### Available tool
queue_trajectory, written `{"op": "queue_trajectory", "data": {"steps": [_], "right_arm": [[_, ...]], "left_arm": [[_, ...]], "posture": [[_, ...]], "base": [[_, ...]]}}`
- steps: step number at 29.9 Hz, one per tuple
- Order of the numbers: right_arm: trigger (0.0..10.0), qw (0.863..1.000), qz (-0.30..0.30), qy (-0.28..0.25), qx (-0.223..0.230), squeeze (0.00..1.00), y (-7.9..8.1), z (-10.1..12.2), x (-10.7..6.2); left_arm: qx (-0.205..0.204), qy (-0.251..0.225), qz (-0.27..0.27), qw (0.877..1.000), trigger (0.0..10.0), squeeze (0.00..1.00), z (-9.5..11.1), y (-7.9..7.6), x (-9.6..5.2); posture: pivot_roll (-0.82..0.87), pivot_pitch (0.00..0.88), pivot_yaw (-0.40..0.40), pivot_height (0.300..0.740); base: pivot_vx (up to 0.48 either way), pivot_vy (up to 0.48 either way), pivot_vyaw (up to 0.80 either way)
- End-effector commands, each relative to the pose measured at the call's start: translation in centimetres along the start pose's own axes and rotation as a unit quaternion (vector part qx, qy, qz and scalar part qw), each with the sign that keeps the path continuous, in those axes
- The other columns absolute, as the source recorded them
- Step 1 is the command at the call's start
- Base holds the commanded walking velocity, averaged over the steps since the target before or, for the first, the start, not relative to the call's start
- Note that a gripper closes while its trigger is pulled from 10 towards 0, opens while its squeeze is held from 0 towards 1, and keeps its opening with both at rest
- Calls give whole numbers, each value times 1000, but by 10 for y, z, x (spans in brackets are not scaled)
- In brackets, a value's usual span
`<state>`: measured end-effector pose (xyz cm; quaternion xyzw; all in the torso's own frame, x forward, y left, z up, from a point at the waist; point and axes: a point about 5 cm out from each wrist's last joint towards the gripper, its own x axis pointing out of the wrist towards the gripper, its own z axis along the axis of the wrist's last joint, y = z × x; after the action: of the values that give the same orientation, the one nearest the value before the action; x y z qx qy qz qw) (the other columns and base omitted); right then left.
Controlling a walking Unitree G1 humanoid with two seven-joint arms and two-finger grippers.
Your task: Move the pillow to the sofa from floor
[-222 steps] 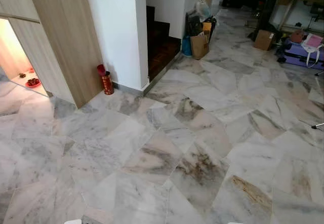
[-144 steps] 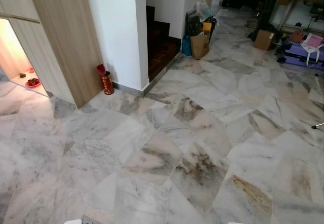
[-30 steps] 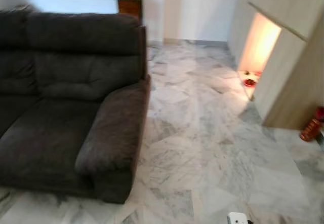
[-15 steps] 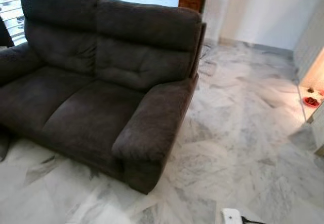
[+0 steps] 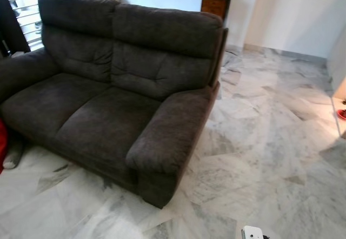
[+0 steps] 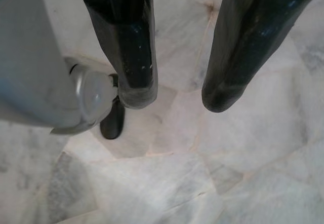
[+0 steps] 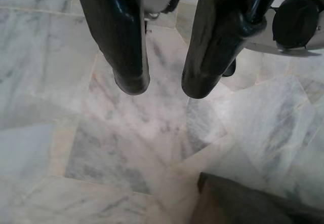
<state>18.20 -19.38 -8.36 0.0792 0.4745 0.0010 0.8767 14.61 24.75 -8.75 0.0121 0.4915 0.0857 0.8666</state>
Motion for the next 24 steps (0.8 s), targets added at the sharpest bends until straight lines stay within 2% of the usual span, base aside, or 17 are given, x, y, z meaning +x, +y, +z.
{"op": "queue_trajectory", "data": {"steps": [1,5,24], "right_arm": [[10000,1000,6,-3,3,0,5,3,2],[10000,1000,11,3,-9,0,6,3,2],[10000,1000,13,6,-7,0,6,3,2]], "left_arm": [[3,6,5,1000,10000,0,0,5,0],[2,5,3,1000,10000,0,0,4,0],[1,6,4,1000,10000,0,0,5,0]], "posture": [[65,0,-12,740],[67,0,-14,740],[68,0,-13,740]], "base": [[0,480,0],[0,480,0],[0,480,0]]}}
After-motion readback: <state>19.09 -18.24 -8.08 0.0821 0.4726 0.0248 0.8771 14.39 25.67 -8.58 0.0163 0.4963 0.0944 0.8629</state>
